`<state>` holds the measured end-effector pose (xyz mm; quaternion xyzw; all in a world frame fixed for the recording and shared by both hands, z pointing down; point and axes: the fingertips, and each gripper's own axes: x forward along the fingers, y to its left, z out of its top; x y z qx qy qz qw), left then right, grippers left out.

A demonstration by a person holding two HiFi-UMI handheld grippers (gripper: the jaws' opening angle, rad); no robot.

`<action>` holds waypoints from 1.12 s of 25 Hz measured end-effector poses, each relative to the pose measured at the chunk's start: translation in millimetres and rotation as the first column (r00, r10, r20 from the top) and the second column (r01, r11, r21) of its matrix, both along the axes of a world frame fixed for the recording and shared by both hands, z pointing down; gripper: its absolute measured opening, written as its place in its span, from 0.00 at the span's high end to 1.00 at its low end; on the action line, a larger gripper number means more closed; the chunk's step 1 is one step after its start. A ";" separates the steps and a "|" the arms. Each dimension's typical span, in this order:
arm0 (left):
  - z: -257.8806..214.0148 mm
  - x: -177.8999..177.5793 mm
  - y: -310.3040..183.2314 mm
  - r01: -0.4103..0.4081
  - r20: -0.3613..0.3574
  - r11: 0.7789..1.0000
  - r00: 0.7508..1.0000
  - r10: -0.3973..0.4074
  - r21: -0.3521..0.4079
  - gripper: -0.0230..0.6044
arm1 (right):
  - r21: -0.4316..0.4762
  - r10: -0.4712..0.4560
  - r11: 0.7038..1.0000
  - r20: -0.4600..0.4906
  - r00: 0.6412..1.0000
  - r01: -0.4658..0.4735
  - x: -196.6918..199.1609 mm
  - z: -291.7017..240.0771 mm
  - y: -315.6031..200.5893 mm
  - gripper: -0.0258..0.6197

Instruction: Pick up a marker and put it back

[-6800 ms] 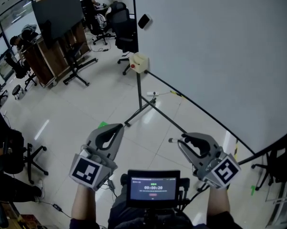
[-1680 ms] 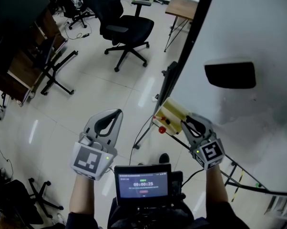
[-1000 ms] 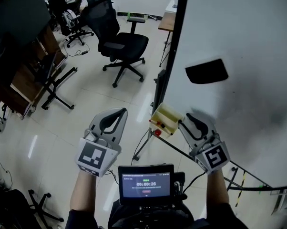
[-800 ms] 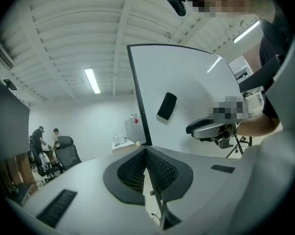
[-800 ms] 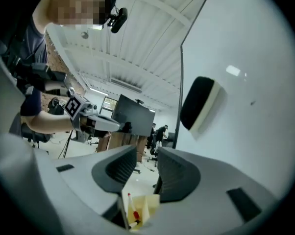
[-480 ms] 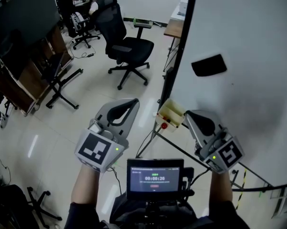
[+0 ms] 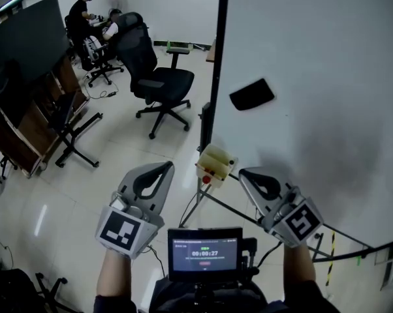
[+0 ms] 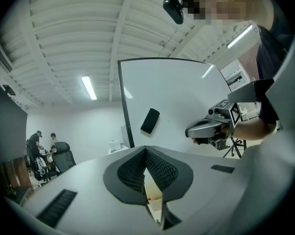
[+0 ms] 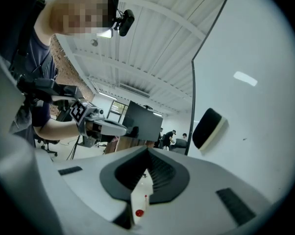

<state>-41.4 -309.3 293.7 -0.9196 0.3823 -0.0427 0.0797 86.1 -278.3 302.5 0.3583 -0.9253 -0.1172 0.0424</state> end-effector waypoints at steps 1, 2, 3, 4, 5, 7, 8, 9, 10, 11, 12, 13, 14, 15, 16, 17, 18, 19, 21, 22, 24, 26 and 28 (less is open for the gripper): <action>1.8 5.1 4.0 0.004 0.004 1.000 1.000 -0.004 -0.009 0.96 | 0.000 -0.001 1.000 0.001 1.000 0.001 7.7 -0.1 4.8 0.95; 3.2 11.2 7.1 0.009 0.005 1.000 1.000 -0.009 -0.016 0.96 | 0.000 -0.004 1.000 0.003 1.000 0.004 16.2 -0.1 9.7 0.95; 3.5 18.0 10.1 0.014 0.003 1.000 1.000 -0.014 -0.019 0.96 | 0.002 -0.008 1.000 0.006 1.000 0.008 24.8 -0.4 15.0 0.95; 2.4 25.4 13.8 0.020 0.002 1.000 1.000 -0.020 -0.015 0.96 | 0.004 -0.015 1.000 0.008 1.000 0.015 33.4 -1.2 20.8 0.95; 0.0 33.4 18.6 0.027 0.003 1.000 1.000 -0.027 -0.008 0.96 | 0.004 -0.023 1.000 0.008 1.000 0.023 41.9 -2.4 27.0 0.95; -7.2 50.9 29.9 0.043 0.012 0.999 0.999 -0.043 0.009 0.96 | 0.000 -0.042 0.999 -0.001 0.999 0.042 59.6 -5.0 39.2 0.95; -10.1 59.8 35.5 0.049 0.018 0.999 0.999 -0.050 0.015 0.96 | -0.001 -0.052 0.999 -0.007 0.999 0.052 68.5 -5.8 44.6 0.95; -11.7 68.1 41.0 0.055 0.023 0.998 0.998 -0.055 0.018 0.96 | -0.002 -0.062 0.998 -0.012 0.998 0.062 77.0 -5.6 49.6 0.95; -12.1 75.5 46.7 0.062 0.026 0.998 0.998 -0.062 0.018 0.96 | -0.003 -0.073 0.997 -0.016 0.997 0.073 84.8 -4.5 54.8 0.95; -12.5 81.9 52.9 0.071 0.029 0.997 0.997 -0.072 0.019 0.96 | -0.005 -0.084 0.996 -0.019 0.996 0.084 91.8 -3.0 60.2 0.95; -13.4 87.9 59.8 0.083 0.030 0.996 0.996 -0.083 0.022 0.96 | -0.006 -0.096 0.995 -0.018 0.995 0.096 98.3 -1.6 66.0 0.95; -15.1 94.1 67.4 0.096 0.032 0.995 0.995 -0.096 0.028 0.96 | -0.008 -0.112 0.994 -0.015 0.994 0.112 104.6 -0.3 71.9 0.95; -17.2 100.3 75.6 0.110 0.035 0.993 0.993 -0.111 0.036 0.96 | -0.011 -0.131 0.991 -0.010 0.991 0.130 110.5 1.0 78.1 0.95; -19.4 105.7 84.6 0.127 0.041 0.991 0.991 -0.128 0.042 0.96 | -0.017 -0.152 0.988 -0.003 0.988 0.152 115.7 2.1 84.9 0.95; -22.0 108.9 94.6 0.148 0.049 0.988 0.987 -0.151 0.045 0.96 | -0.026 -0.174 0.984 0.006 0.985 0.174 119.4 3.2 92.8 0.95; -25.2 109.3 106.0 0.174 0.056 0.984 0.983 -0.177 0.047 0.96 | -0.039 -0.196 0.980 0.013 0.980 0.197 121.0 4.3 101.8 0.95; -28.8 107.1 118.3 0.202 0.061 0.978 0.977 -0.204 0.049 0.96 | -0.052 -0.218 0.974 0.019 0.976 0.219 120.4 5.3 111.0 0.95; -31.9 103.2 130.0 0.226 0.065 0.973 0.971 -0.229 0.050 0.96 | -0.064 -0.236 0.969 0.024 0.971 0.237 118.0 6.4 118.9 0.95; -34.4 95.7 147.1 0.266 0.074 0.962 0.960 -0.270 0.060 0.96 | -0.068 -0.259 0.963 0.036 0.965 0.261 112.4 8.0 127.6 0.95; -33.4 93.4 152.6 0.283 0.085 0.957 0.954 -0.288 0.069 0.96 | -0.063 -0.269 0.960 0.045 0.962 0.272 110.4 8.5 129.6 0.95; -28.2 87.3 160.8 0.323 0.109 0.943 0.937 -0.330 0.082 0.96 | -0.057 -0.302 0.950 0.067 0.951 0.306 105.8 11.6 133.4 0.95; -23.5 76.0 168.1 0.368 0.103 0.926 0.921 -0.376 0.083 0.96 | -0.069 -0.338 0.937 0.073 0.938 0.343 97.9 19.3 137.8 0.95; -22.4 63.0 175.2 0.406 0.080 0.910 0.908 -0.412 0.080 0.96 | -0.075 -0.358 0.928 0.076 0.930 0.364 88.2 23.0 141.3 0.95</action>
